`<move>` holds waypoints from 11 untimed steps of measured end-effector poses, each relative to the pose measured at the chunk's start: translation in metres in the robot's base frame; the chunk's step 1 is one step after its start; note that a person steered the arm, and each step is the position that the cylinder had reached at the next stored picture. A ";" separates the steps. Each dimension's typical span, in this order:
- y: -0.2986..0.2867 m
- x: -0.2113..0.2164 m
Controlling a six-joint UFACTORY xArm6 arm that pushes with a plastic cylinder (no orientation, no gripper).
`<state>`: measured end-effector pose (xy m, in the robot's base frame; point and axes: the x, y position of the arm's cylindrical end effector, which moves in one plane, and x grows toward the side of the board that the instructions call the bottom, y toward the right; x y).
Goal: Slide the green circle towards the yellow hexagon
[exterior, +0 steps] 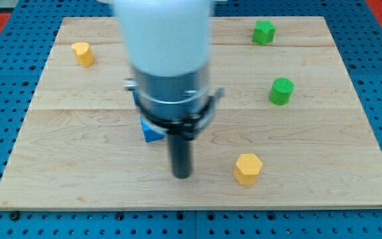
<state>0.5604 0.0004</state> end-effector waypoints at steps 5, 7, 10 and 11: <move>0.171 -0.183; 0.146 -0.136; 0.101 -0.044; 0.119 -0.050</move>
